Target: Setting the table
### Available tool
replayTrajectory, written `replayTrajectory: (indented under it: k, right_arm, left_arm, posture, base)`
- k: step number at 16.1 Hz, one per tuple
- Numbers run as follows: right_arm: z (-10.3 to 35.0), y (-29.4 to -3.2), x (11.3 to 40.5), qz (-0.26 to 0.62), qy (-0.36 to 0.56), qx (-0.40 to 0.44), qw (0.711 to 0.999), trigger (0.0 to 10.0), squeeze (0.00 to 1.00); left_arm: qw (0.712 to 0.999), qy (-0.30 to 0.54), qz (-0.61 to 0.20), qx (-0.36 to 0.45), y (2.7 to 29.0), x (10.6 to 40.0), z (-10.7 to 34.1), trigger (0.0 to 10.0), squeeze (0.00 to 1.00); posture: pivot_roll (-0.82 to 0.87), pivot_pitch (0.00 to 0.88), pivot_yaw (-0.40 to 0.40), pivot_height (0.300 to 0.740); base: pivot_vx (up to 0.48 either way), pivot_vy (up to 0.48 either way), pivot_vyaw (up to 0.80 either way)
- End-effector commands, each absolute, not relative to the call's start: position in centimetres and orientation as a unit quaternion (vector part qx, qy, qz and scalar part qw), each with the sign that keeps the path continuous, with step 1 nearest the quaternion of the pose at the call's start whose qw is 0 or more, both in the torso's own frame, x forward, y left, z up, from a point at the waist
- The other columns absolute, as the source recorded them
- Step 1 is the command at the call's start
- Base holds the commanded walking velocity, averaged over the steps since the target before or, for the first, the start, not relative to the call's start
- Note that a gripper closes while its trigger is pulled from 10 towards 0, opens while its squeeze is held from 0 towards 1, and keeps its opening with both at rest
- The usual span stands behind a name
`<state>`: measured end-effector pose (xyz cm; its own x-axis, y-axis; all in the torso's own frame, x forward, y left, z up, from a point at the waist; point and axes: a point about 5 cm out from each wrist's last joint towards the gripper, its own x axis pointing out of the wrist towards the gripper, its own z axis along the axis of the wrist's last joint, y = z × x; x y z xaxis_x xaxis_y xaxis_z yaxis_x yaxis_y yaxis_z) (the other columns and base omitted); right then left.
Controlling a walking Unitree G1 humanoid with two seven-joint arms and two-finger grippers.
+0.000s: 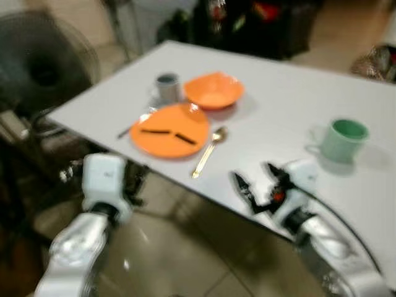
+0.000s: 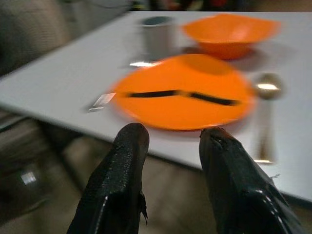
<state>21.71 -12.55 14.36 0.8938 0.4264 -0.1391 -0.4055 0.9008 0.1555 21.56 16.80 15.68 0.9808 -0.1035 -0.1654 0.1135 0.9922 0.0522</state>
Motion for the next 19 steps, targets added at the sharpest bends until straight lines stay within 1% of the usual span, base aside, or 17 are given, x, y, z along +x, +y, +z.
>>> replayTrajectory:
  k: [1, 3, 4, 8, 10, 15, 19]
  right_arm:
    - [14.8, -13.1, 22.1, 0.205, 0.076, 0.058, 0.974, 10.0, 0.0]
    - [14.8, -12.8, 22.4, 0.21, 0.075, 0.055, 0.973, 10.0, 0.0]
    - [14.7, -12.7, 22.5, 0.215, 0.074, 0.055, 0.972, 10.0, 0.0]
    - [14.7, -12.2, 22.8, 0.221, 0.073, 0.068, 0.97, 10.0, 0.0]
    - [14.6, -12.1, 22.8, 0.223, 0.073, 0.073, 0.969, 10.0, 0.0]
    - [14.5, -11.9, 22.9, 0.227, 0.072, 0.078, 0.968, 10.0, 0.0]
    - [14.5, -11.8, 23.1, 0.231, 0.069, 0.077, 0.967, 10.0, 0.0]
  left_arm:
    - [0.995, 0.068, -0.064, 0.037, 16.4, 21.7, 16.3, 10.0, 0.0]
    - [0.995, 0.064, -0.059, 0.053, 16.7, 21.7, 16.2, 10.0, 0.0]
    - [0.995, 0.067, -0.052, 0.045, 16.8, 21.6, 16.0, 10.0, 0.0]
    - [0.996, 0.034, -0.06, 0.063, 16.3, 22.2, 16.9, 10.0, 0.0]
    - [0.996, 0.031, -0.052, 0.061, 16.6, 22.2, 16.9, 10.0, 0.0]
    - [0.996, 0.019, -0.065, 0.06, 16.6, 22.2, 17.3, 10.0, 0.0]
    - [0.995, 0.013, -0.076, 0.057, 16.1, 22.2, 17.4, 10.0, 0.0]
  posture:
    - [-0.07, 0.012, 0.083, 0.74]
    - [-0.06, 0.0, 0.076, 0.74]
    - [-0.06, 0.0, 0.074, 0.74]
    - [-0.05, 0.0, 0.076, 0.74]
    - [-0.05, 0.0, 0.082, 0.74]
    - [-0.05, 0.0, 0.084, 0.74]
    - [-0.05, 0.0, 0.082, 0.74]
  base:
    - [0.0, 0.0, 0.8]
    - [0.0, 0.0, 0.8]
    - [0.0, 0.0, 0.8]
    - [0.0, 0.0, 0.8]
    - [0.0, 0.0, 0.8]
    - [0.0, 0.0, 0.8]
    - [0.308, 0.0, 0.8]
